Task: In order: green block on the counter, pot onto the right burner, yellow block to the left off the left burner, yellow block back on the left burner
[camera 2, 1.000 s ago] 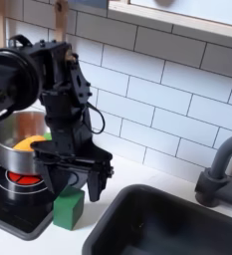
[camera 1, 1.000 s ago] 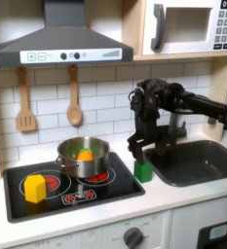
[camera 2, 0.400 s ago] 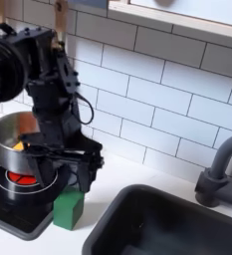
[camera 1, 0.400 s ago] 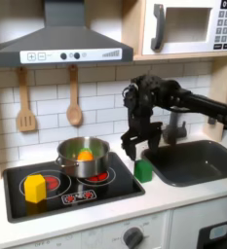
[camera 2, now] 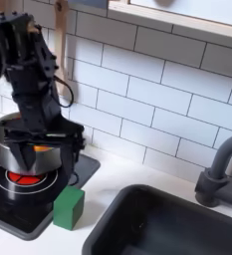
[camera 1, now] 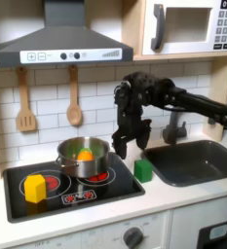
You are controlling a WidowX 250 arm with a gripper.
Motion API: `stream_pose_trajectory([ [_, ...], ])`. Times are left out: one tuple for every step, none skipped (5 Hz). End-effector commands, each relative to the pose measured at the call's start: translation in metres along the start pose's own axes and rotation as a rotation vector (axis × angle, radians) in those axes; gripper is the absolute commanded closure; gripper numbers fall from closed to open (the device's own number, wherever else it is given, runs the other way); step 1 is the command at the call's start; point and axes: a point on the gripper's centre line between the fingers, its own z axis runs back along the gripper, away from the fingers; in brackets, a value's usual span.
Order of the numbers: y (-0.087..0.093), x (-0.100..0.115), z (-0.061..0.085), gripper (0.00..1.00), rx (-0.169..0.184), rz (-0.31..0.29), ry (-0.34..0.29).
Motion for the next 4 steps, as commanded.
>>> stream_pose_trajectory([
  [0.006,0.009,0.012,0.00,0.077,0.243,-0.047],
  [0.005,0.013,0.014,0.00,0.069,0.259,-0.053],
  [0.008,0.015,0.011,0.00,0.044,0.252,-0.033],
  [0.018,0.019,0.005,0.00,0.034,0.260,-0.015],
])
